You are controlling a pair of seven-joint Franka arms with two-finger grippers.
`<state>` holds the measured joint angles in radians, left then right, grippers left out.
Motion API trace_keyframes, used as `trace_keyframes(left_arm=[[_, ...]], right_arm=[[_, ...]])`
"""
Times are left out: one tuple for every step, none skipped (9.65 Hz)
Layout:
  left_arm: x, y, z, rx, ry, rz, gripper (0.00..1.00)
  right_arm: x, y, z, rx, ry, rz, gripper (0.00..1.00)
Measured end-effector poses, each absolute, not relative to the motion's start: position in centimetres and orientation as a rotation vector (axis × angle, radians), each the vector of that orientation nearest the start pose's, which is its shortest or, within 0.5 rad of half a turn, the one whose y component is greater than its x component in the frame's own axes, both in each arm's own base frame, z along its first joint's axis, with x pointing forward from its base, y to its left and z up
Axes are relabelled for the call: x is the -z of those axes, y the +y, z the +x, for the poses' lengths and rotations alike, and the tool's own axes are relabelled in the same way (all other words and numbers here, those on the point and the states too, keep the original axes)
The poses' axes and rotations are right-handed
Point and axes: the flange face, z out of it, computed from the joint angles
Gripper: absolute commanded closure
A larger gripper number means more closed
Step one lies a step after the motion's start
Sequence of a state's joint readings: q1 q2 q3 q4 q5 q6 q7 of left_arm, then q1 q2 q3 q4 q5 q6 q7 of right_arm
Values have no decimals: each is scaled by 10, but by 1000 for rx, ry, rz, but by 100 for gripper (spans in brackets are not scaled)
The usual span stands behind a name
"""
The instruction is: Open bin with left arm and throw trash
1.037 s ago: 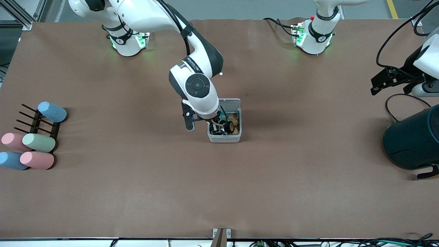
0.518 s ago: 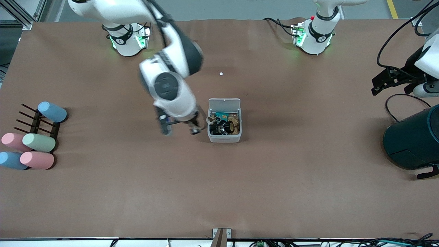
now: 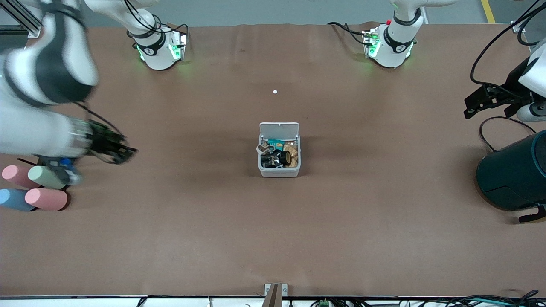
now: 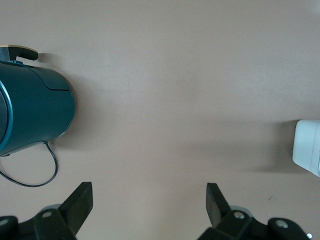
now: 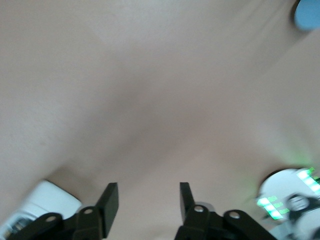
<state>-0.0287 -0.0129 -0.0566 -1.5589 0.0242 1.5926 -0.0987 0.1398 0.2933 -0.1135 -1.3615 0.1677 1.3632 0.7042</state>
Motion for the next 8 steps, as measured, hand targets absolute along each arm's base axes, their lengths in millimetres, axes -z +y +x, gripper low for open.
trace_keyframes(left_arm=[[-639, -45, 551, 76, -21, -3120, 0], [-639, -45, 552, 75, -21, -3120, 0], [-639, -44, 552, 75, -22, -3120, 0], [-639, -44, 552, 75, -23, -3120, 0], [-639, -44, 552, 75, -24, -3120, 0], [-638, -43, 552, 73, -25, -3120, 0], [-636, -43, 554, 67, -27, -3120, 0], [-633, -43, 555, 59, -27, -3120, 0]], right_arm=[[-557, 13, 596, -499, 806, -2955, 0], [-575, -4, 581, -482, 667, -2980, 0], [-590, -16, 564, -457, 528, -2996, 0], [-602, -31, 545, -433, 388, -3003, 0], [-612, -49, 529, -402, 291, -3005, 0], [-623, -62, 521, -366, 246, -3036, 0], [-634, -62, 519, -324, 218, -3091, 0], [-643, -51, 523, -278, 184, -3131, 0]])
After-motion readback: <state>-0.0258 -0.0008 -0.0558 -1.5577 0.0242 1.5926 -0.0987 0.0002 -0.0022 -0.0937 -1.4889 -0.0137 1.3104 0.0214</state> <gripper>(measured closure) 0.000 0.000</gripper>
